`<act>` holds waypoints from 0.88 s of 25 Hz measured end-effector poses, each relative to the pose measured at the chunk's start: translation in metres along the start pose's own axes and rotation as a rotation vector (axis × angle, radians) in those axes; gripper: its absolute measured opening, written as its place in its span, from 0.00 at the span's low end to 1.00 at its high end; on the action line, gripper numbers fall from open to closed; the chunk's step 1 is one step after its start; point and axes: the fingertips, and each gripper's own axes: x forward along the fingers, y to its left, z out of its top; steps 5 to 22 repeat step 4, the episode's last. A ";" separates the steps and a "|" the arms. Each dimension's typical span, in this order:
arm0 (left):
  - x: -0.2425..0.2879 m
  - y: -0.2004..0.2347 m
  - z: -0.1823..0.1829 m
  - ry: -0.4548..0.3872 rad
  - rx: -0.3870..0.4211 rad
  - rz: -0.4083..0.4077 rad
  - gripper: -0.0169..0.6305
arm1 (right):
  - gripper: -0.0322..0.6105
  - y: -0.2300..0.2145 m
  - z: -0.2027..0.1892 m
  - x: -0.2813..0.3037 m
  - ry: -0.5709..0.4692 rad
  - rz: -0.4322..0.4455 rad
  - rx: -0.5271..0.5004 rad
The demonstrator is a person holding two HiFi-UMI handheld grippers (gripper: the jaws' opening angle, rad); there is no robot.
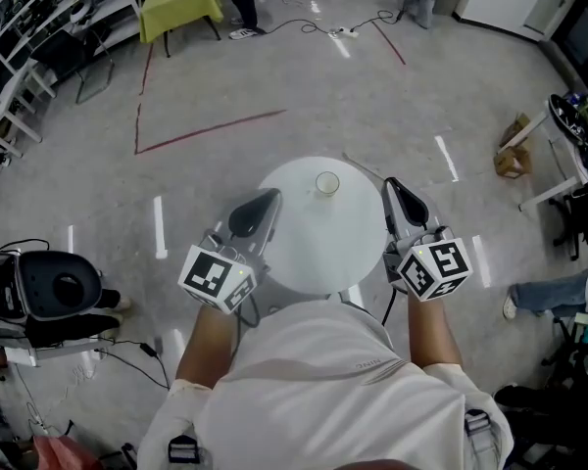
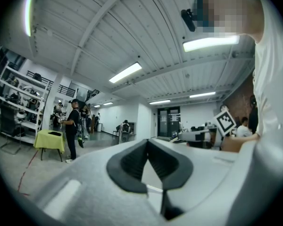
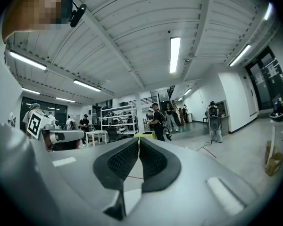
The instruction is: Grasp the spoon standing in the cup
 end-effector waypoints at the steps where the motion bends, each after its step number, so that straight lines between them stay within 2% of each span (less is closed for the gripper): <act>1: -0.001 0.000 0.000 0.000 -0.001 0.001 0.03 | 0.07 0.001 -0.001 -0.001 0.003 0.001 -0.001; 22: -0.004 0.000 0.000 0.001 -0.005 0.003 0.03 | 0.07 0.005 -0.002 -0.002 0.008 0.002 -0.003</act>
